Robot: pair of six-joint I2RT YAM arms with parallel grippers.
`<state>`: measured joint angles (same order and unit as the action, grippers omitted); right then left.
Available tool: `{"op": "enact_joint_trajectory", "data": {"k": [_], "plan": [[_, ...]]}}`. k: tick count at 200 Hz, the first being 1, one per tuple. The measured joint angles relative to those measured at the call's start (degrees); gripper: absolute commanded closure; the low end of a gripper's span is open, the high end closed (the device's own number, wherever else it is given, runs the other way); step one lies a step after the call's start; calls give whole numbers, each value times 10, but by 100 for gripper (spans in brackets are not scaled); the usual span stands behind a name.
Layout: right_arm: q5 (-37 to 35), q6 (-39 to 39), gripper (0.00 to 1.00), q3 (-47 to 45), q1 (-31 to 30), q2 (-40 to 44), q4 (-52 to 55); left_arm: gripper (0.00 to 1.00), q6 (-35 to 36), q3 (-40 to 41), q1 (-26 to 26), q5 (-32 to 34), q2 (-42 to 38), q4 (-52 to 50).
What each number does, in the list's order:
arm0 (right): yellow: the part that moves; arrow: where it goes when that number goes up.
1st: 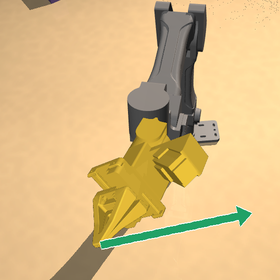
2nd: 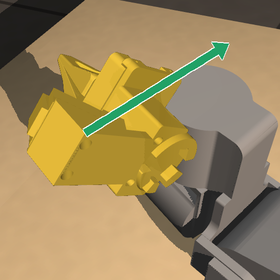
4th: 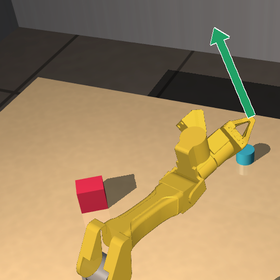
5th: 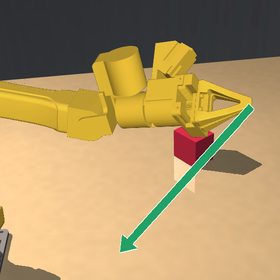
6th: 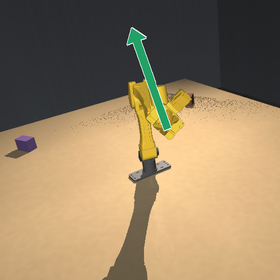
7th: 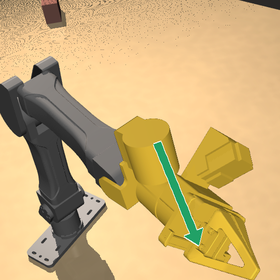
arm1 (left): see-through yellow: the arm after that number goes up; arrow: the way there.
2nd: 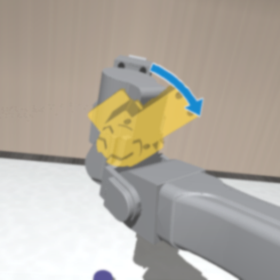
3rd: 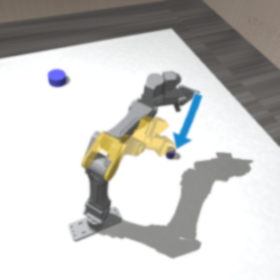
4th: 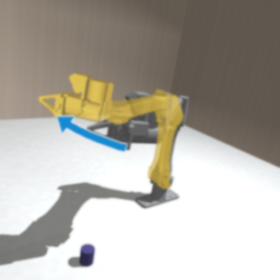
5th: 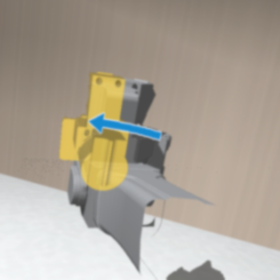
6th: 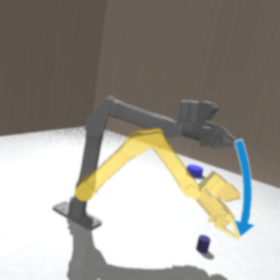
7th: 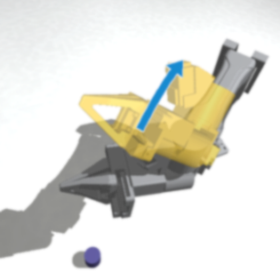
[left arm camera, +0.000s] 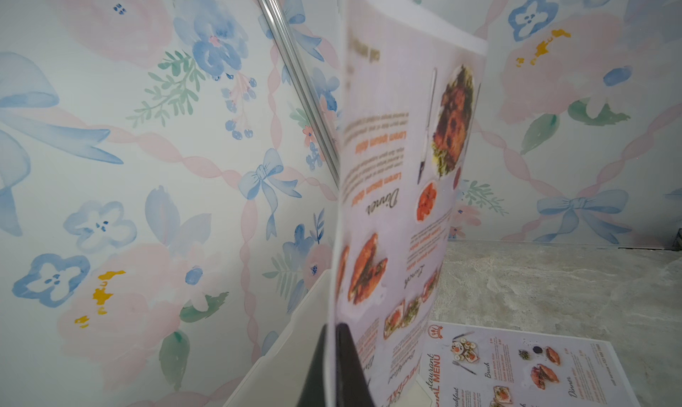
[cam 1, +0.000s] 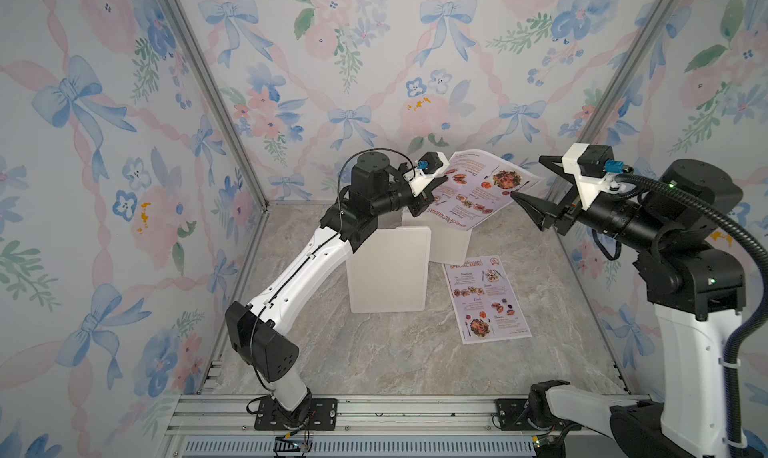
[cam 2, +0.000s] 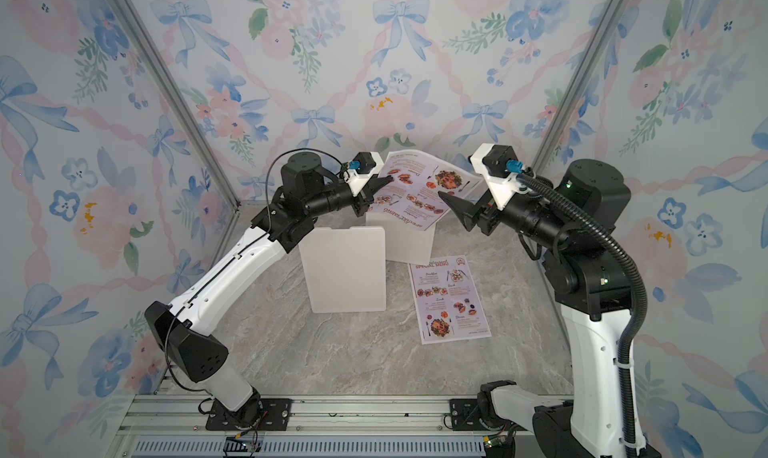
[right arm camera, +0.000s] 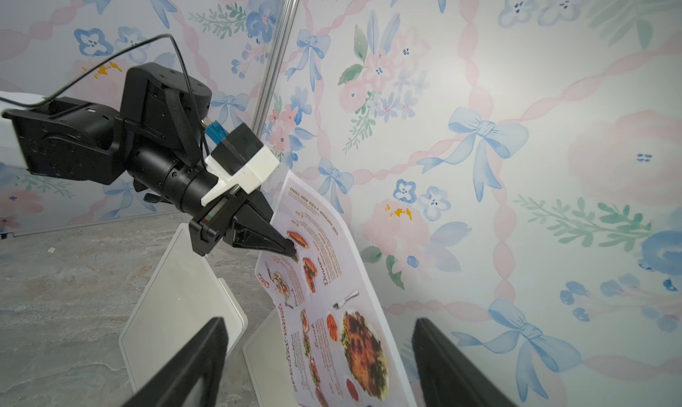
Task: Insert the menus into the narrow rack
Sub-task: Pick up the menu from the center of the board.
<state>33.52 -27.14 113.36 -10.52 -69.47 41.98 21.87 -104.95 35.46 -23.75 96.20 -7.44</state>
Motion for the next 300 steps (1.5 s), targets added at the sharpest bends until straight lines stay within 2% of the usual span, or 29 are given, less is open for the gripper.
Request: {"op": "enact_joint_trajectory", "data": {"k": [13,26,64,101,109,131,148,173,198,224,231,235,245,254,258,280,300], "plan": [[-3,-12,39,10,-2,-10,16,100,12,0,8,4,3,-2],[-9,-22,42,25,-3,-26,31,100,24,-1,13,6,4,-4],[-49,-47,37,65,-16,-88,82,100,50,-2,17,-2,4,-4],[-103,-83,37,103,-49,-128,125,100,65,-2,17,-18,4,-4],[-110,-89,41,111,-52,-131,132,100,71,-2,17,-21,4,-5],[-119,-101,61,134,-55,-138,147,100,82,-2,17,-29,4,-5],[-124,-116,72,144,-57,-141,151,100,90,-2,17,-36,4,-5],[-124,-118,83,149,-61,-146,165,100,97,-5,17,-42,4,-6],[-126,-123,85,155,-72,-161,183,100,103,-7,17,-48,4,-6],[-127,-120,98,162,-76,-179,197,100,107,-7,17,-48,4,-9],[-128,-112,100,162,-76,-182,200,93,107,-8,17,-45,4,-10],[-128,-114,100,163,-76,-183,200,84,106,-9,17,-42,4,-11],[-129,-106,100,162,-76,-184,200,32,99,-14,16,-35,7,-16],[-130,-99,100,162,-76,-184,198,5,88,-23,15,-31,10,-17],[-130,-93,100,160,-76,-183,193,2,79,-28,13,-31,12,-17],[-112,-46,100,121,-59,-162,136,2,31,-61,-7,-27,22,-19],[-66,38,100,47,-14,-123,43,2,-28,-86,-49,-28,23,-17]]}}
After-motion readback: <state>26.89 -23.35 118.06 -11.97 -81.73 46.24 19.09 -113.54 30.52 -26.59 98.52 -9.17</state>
